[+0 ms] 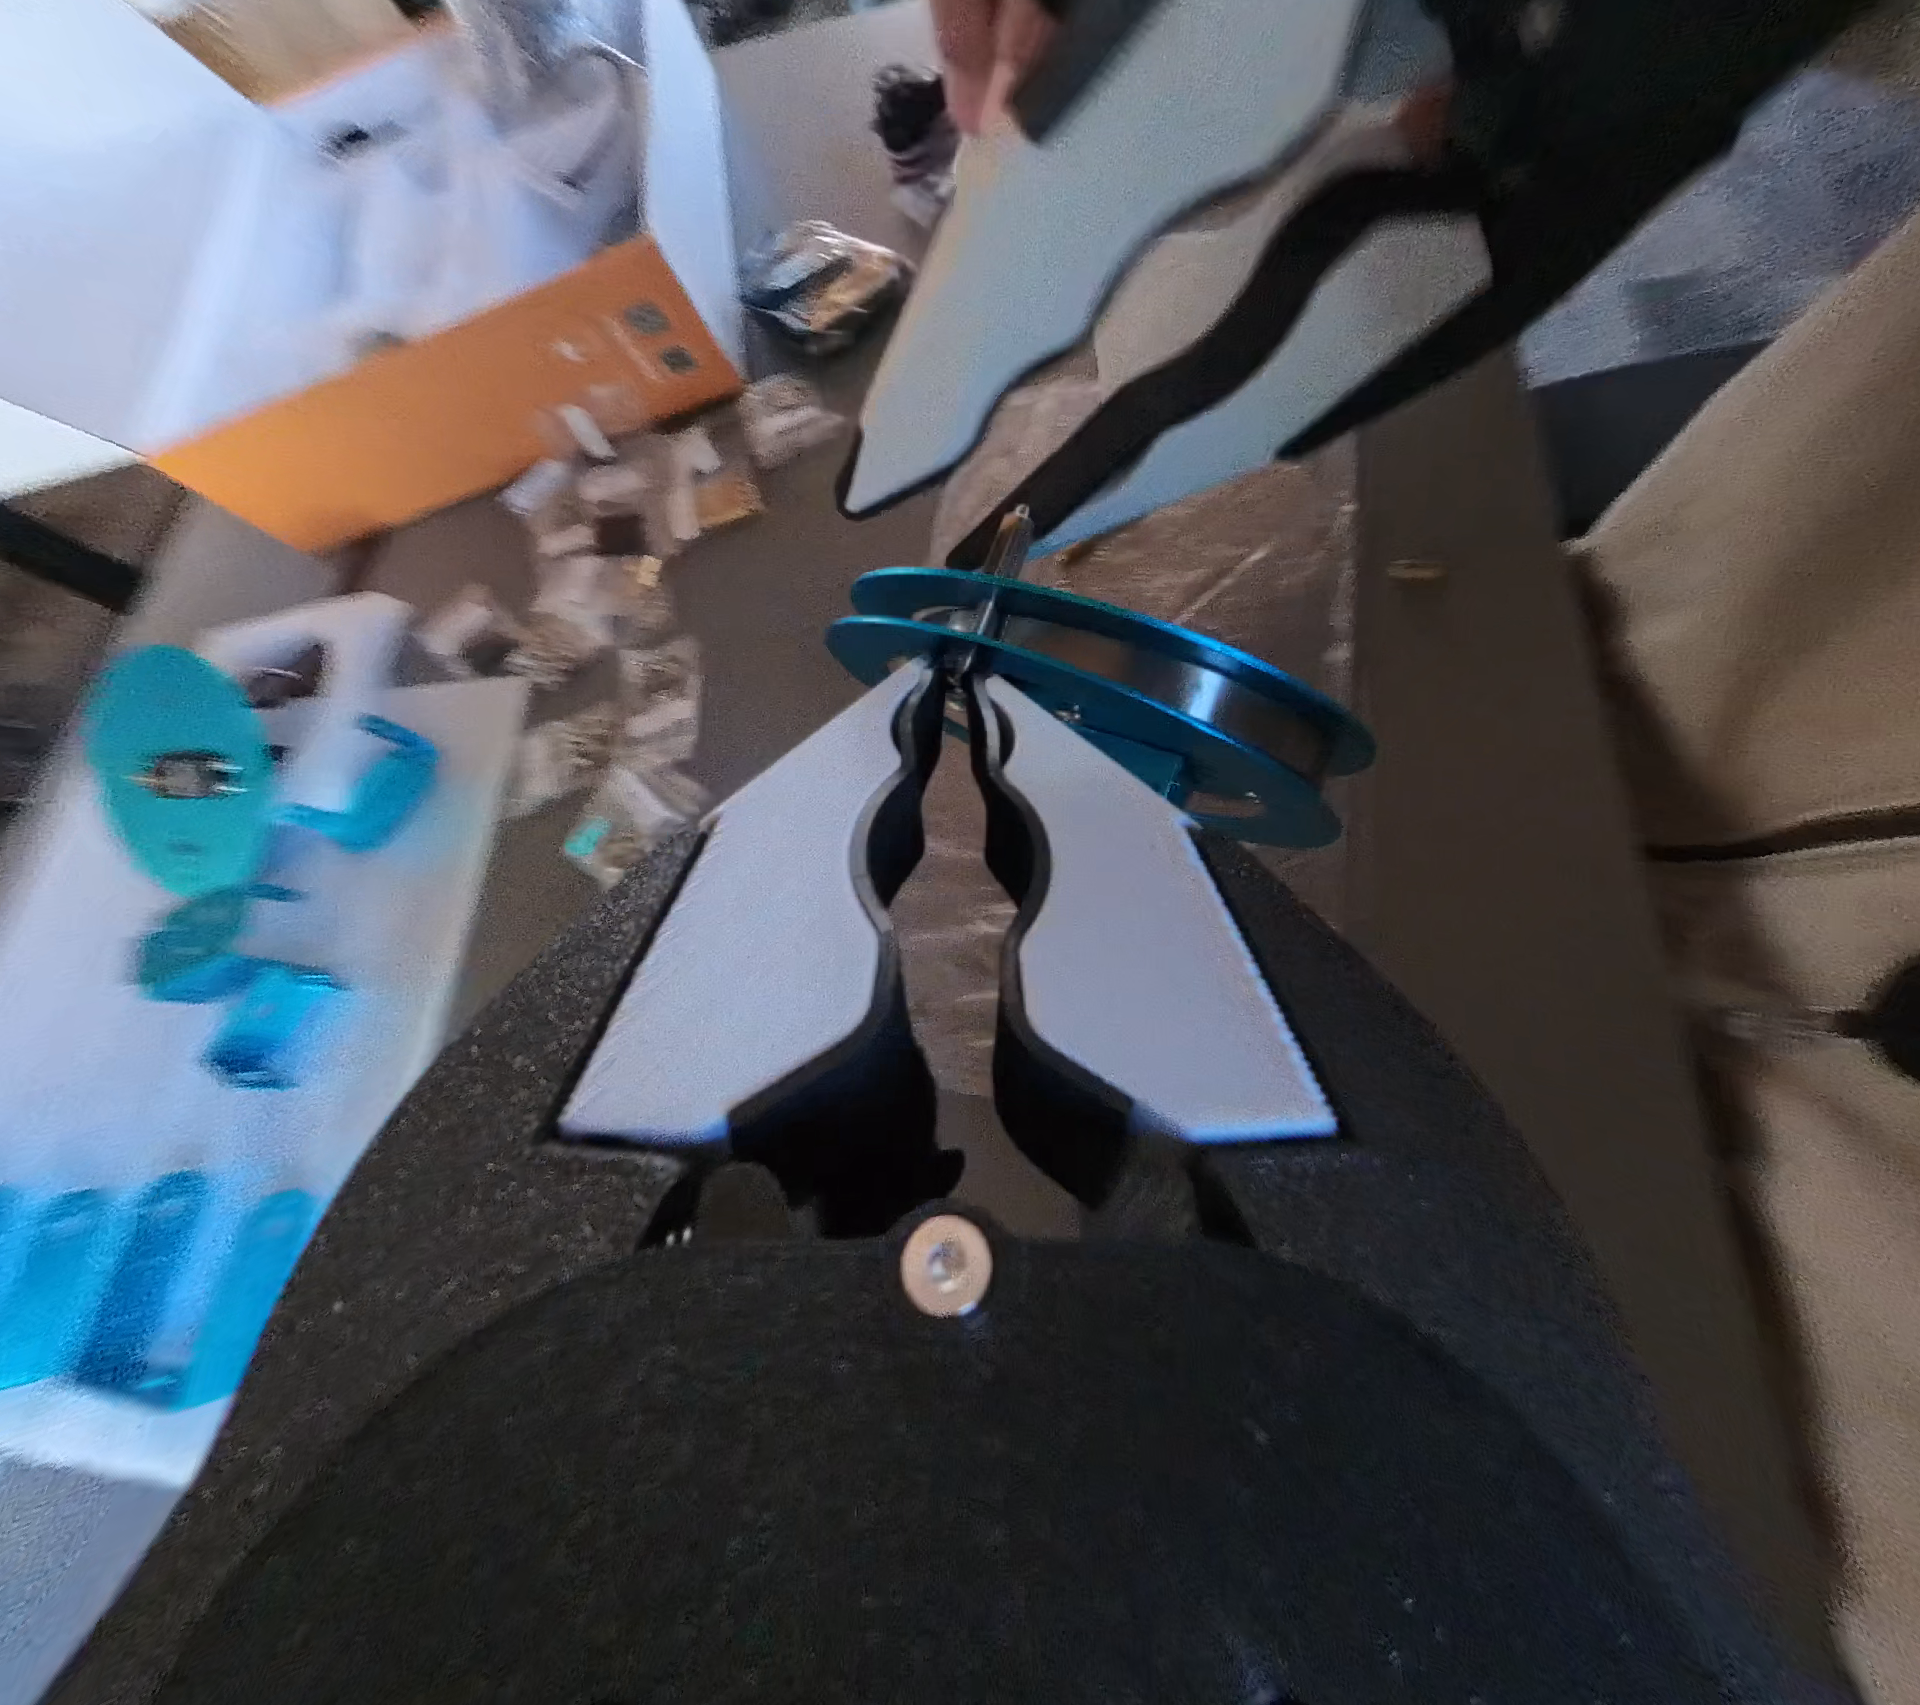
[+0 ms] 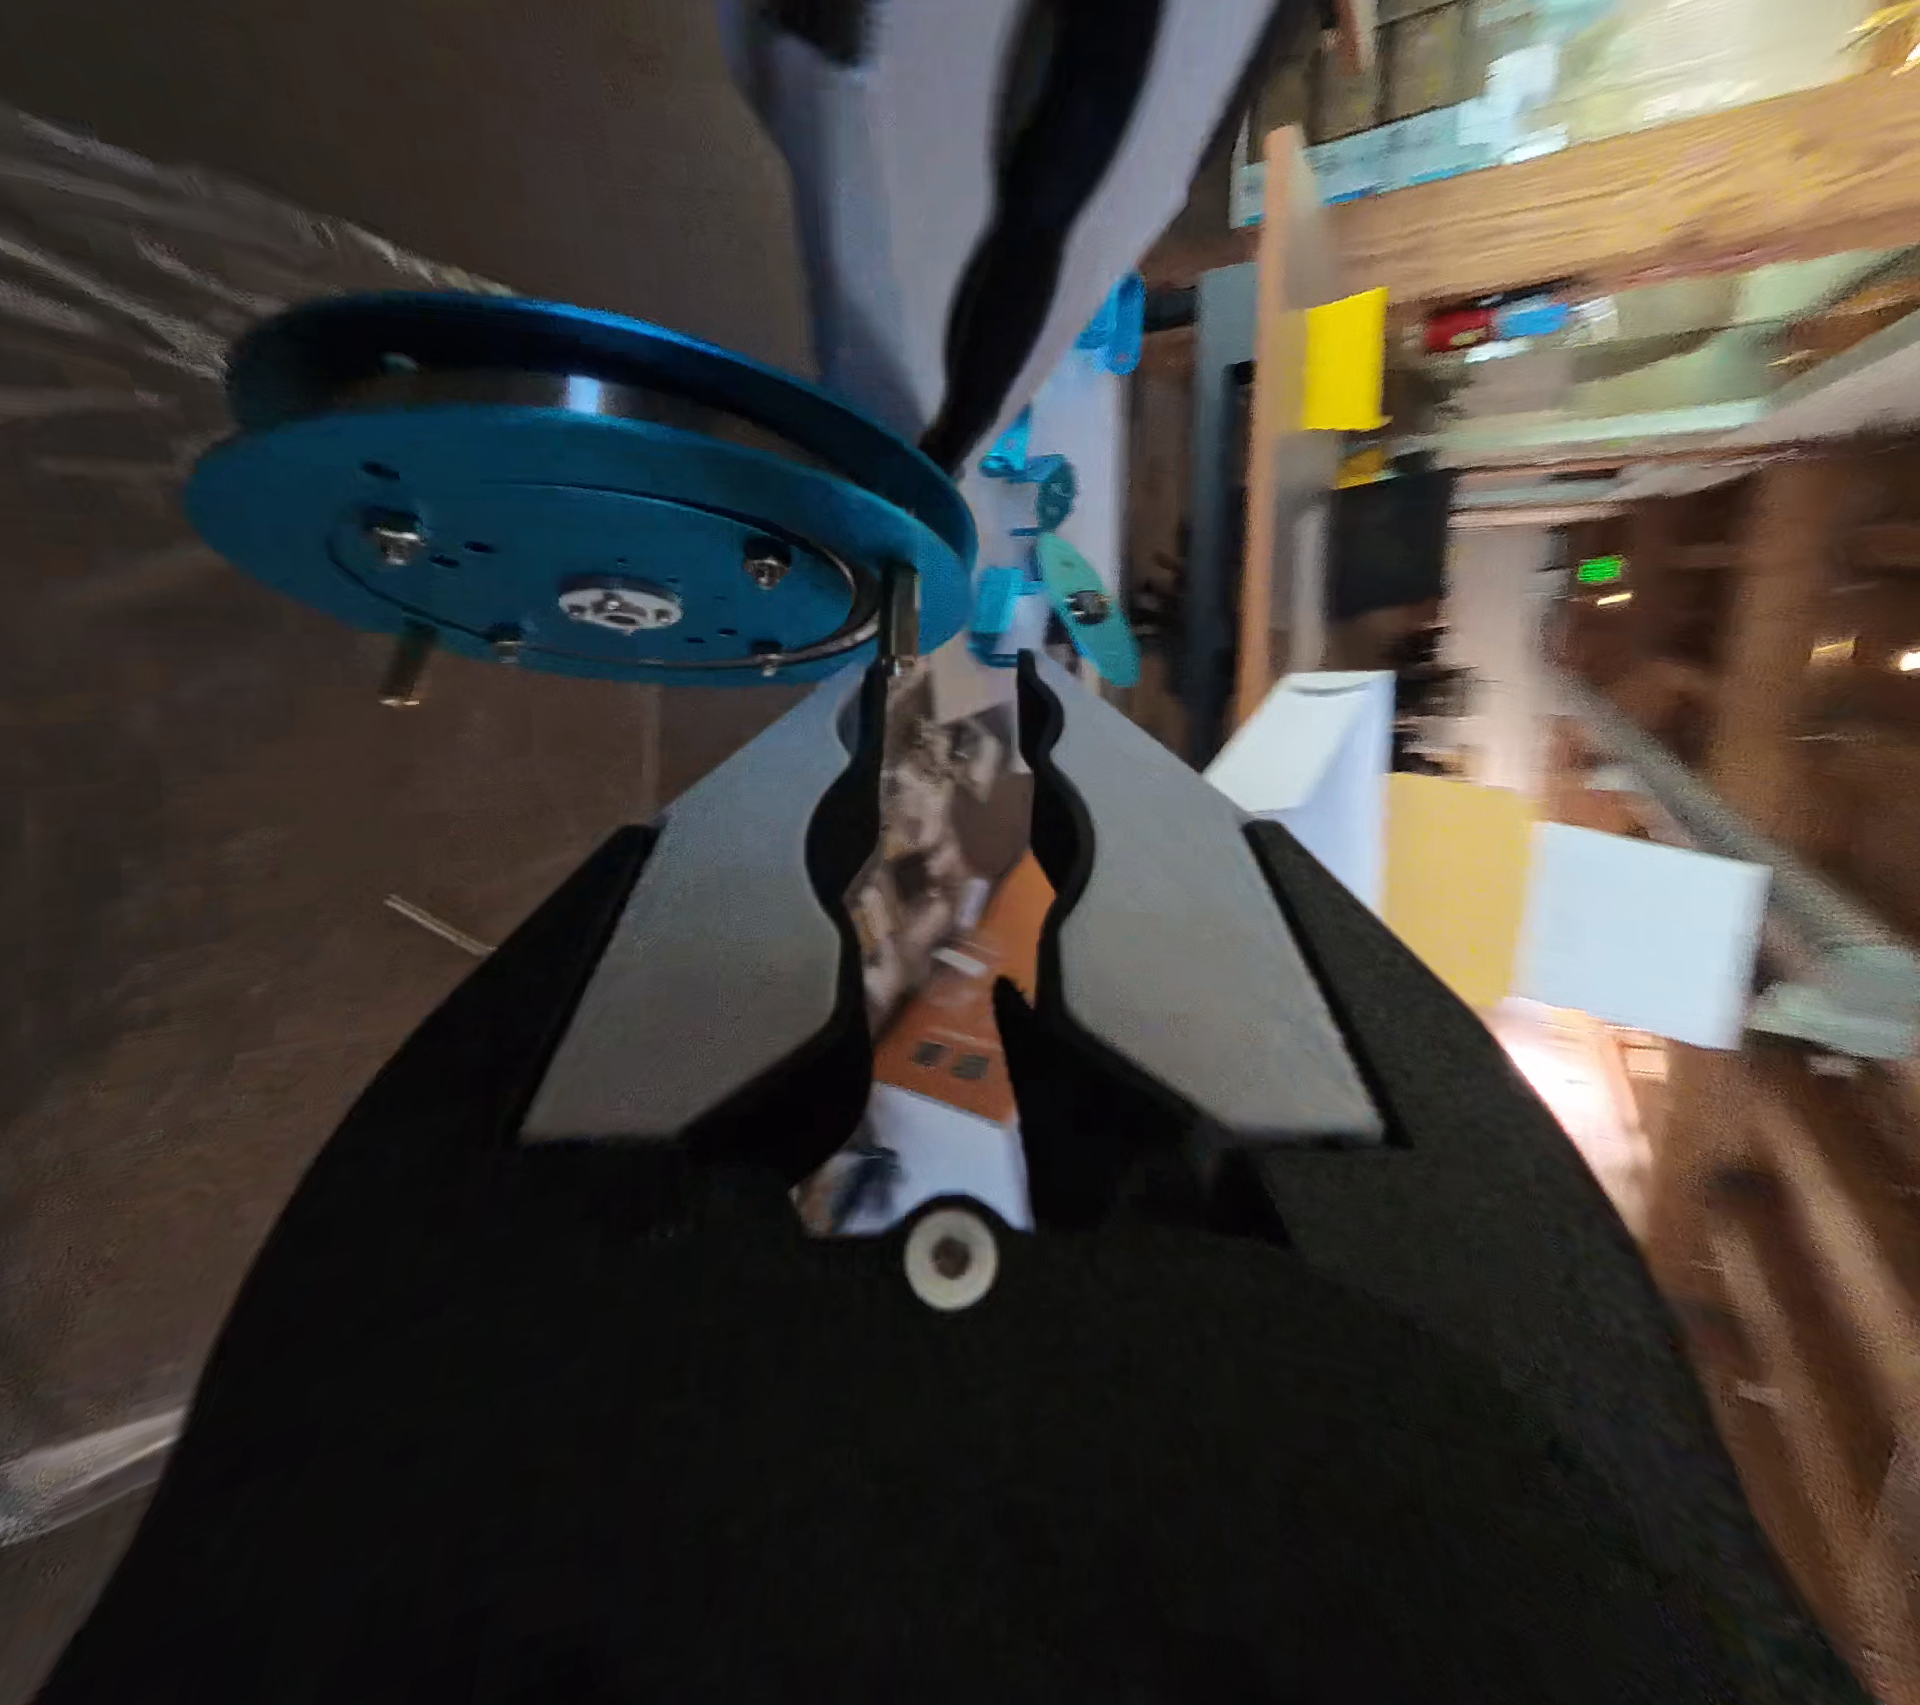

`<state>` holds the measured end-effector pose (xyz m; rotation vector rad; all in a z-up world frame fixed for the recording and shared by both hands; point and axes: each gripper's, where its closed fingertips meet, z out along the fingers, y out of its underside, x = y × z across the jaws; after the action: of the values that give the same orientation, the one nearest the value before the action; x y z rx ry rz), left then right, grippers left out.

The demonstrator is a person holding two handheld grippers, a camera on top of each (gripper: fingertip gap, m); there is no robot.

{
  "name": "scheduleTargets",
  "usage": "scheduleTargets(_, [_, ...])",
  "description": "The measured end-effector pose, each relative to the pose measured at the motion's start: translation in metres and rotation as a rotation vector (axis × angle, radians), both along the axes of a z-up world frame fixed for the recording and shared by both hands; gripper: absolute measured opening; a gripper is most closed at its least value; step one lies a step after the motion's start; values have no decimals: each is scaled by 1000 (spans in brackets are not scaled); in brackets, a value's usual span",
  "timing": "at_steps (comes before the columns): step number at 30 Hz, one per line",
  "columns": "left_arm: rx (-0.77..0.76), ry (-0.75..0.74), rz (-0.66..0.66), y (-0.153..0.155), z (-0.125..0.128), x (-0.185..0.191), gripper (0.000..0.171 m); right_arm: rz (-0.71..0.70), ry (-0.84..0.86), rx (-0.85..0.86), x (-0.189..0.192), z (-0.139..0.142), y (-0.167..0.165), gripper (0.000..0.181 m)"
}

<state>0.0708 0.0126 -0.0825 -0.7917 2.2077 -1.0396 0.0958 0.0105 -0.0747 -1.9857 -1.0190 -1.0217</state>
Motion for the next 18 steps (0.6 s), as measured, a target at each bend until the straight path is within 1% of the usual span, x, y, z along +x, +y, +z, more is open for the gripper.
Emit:
scheduleTargets(2, [-83,85,-9,-3,-2,-2,1,49,-124,24,-11,-4,-1,21])
scheduleTargets(4, [-147,150,-7,-3,-4,-2,1,70,-230,69,-17,-2,-1,18])
scheduleTargets(7, [-219,219,-12,-5,-5,-4,1,86,-275,112,-24,-1,-3,11])
scheduleTargets(11, [-254,264,-19,-8,-8,-4,2,63,-338,109,-18,-5,-3,9])
scheduleTargets(13, [-205,229,-21,-8,-10,-2,2,54,-368,103,-14,-6,-2,5])
scheduleTargets(15, [-131,169,-16,-6,-12,0,1,26,-335,86,-11,-9,-1,5])
scheduleTargets(16, [-69,126,-16,-6,-14,0,1,18,-288,58,-11,-11,-1,5])
scheduleTargets(17, [11,72,-16,-6,-16,1,2,4,-194,12,-11,-15,-1,5])
scheduleTargets(18, [99,8,-11,-6,-18,1,2,-12,-54,-47,-12,-20,-3,4])
